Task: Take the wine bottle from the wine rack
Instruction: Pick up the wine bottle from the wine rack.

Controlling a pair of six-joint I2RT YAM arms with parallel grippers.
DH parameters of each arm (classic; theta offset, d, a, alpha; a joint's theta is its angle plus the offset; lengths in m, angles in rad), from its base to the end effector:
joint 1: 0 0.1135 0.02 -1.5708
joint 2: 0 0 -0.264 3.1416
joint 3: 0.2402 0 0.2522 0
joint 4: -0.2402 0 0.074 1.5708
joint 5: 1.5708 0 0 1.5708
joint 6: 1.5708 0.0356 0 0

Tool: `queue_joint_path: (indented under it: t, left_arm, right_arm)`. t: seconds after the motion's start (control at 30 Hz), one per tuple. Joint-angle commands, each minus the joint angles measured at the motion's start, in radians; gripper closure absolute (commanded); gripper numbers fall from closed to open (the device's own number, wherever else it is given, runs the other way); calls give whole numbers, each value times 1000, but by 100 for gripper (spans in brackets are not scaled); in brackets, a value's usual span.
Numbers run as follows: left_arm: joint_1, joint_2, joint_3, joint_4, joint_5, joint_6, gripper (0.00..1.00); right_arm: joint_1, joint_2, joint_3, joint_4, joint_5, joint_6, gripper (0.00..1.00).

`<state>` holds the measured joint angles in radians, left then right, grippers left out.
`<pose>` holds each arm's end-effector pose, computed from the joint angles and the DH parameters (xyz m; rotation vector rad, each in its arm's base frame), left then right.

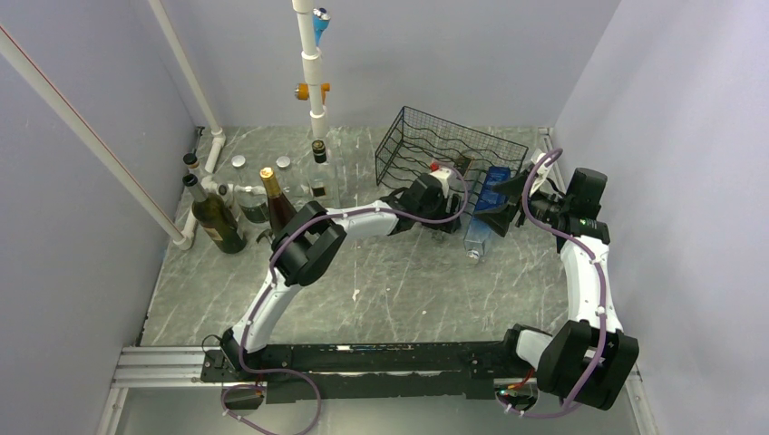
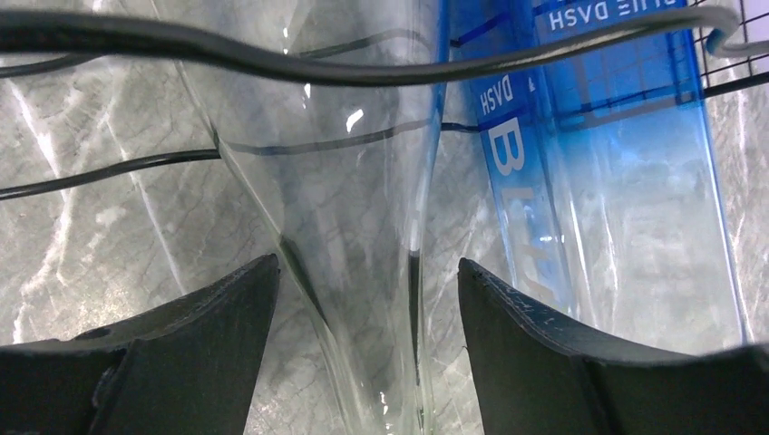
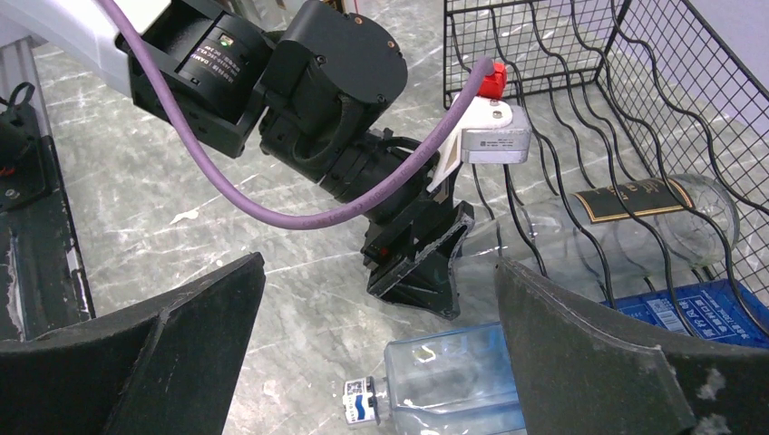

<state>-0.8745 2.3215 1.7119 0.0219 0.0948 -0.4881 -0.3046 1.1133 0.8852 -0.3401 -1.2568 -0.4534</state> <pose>0.3350 -0.4060 0.1548 0.4972 2.2384 -0.8574 0.2269 -0.0358 0.3077 -0.7910 1.6236 0.7925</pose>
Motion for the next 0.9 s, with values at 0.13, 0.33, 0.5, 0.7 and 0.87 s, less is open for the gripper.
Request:
queue_joint_path:
  t: [0.13, 0.33, 0.5, 0.7, 0.87]
  left_arm:
    - [-4, 41, 68, 34, 29, -19, 26]
    - [-5, 65, 83, 23, 24, -29, 29]
    - [-6, 79, 86, 13, 20, -31, 29]
    - [-13, 85, 82, 16, 34, -30, 32]
    - [-13, 84, 69, 28, 58, -37, 34]
  right_arm:
    - [-7, -7, -4, 23, -10, -16, 0]
    - [-8, -5, -5, 23, -10, -16, 0]
    - [-9, -6, -4, 22, -10, -18, 0]
    - [-10, -4, -5, 23, -10, -18, 0]
    - [-10, -4, -5, 24, -10, -16, 0]
